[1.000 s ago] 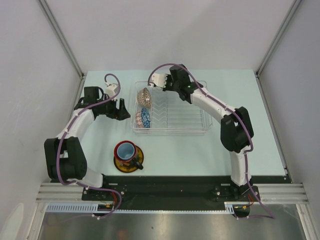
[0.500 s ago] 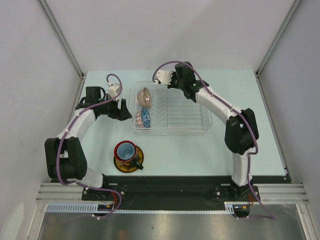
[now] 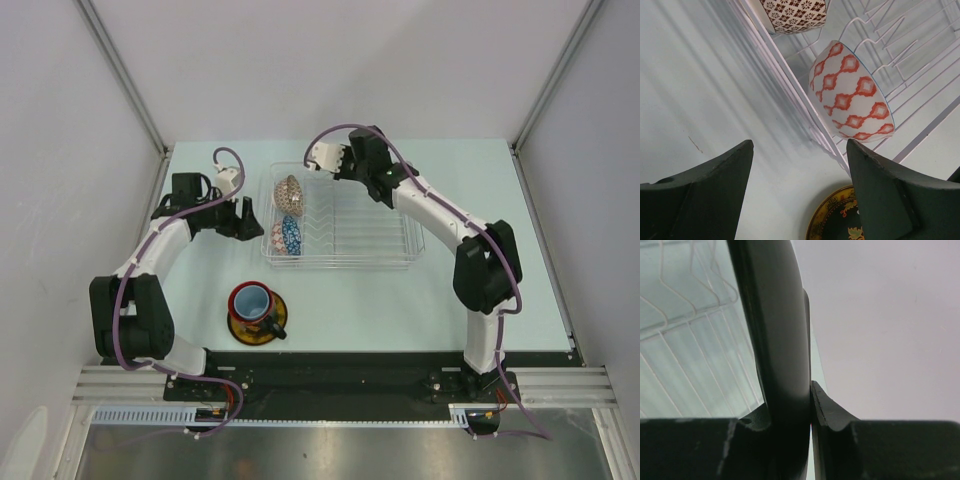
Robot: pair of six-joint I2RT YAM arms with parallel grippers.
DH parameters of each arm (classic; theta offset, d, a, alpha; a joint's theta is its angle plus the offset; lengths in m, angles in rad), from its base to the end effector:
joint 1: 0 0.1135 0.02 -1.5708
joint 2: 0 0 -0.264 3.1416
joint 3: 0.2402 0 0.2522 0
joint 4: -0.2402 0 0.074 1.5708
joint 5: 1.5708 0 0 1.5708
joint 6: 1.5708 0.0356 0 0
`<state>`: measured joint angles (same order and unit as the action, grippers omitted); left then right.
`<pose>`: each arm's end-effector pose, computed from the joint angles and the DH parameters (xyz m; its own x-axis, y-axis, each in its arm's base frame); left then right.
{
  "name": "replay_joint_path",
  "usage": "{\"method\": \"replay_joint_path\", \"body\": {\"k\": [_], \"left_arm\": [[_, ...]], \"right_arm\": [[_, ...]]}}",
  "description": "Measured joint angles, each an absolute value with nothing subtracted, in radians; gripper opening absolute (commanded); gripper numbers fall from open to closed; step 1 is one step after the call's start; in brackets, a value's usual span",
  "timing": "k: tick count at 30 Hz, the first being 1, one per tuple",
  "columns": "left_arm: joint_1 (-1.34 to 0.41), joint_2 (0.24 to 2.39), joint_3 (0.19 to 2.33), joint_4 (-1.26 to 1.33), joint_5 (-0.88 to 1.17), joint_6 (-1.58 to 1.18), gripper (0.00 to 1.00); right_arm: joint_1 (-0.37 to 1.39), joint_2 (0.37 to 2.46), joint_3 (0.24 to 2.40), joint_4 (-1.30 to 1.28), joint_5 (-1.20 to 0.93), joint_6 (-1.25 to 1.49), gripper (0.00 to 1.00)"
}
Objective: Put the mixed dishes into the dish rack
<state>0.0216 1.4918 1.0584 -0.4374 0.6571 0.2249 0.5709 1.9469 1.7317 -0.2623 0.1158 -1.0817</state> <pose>0.3129 -0.0150 0.2501 -0.6615 0.1623 -0.7322 0.5374 0.7836 -0.3118 0.3945 0.2485 0.3151 0.2159 -0.9034 -0.3704 -0.5530 0.1995 -0.8090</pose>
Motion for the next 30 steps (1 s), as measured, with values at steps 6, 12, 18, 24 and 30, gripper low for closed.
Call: {"method": "replay_joint_path", "body": {"k": [6, 12, 18, 24, 30], "left_arm": [[0.02, 1.492, 1.05, -0.43, 0.657, 0.223, 0.8], [0.02, 1.492, 1.047, -0.429, 0.657, 0.218, 0.81], [0.02, 1.492, 1.047, -0.429, 0.657, 0.218, 0.8], [0.02, 1.492, 1.047, -0.429, 0.657, 0.218, 0.8], [0.02, 1.492, 1.047, -0.429, 0.656, 0.219, 0.8]], "right_arm": [[0.591, 1.94, 1.71, -0.262, 0.105, -1.059, 0.0], [0.598, 1.94, 1.702, -0.26, 0.09, -1.039, 0.0], [0.596, 1.94, 1.702, -0.255, 0.087, -1.028, 0.0], [0.594, 1.941, 1.702, -0.255, 0.078, -1.014, 0.0], [0.591, 1.956, 1.702, -0.248, 0.068, -0.999, 0.0]]}}
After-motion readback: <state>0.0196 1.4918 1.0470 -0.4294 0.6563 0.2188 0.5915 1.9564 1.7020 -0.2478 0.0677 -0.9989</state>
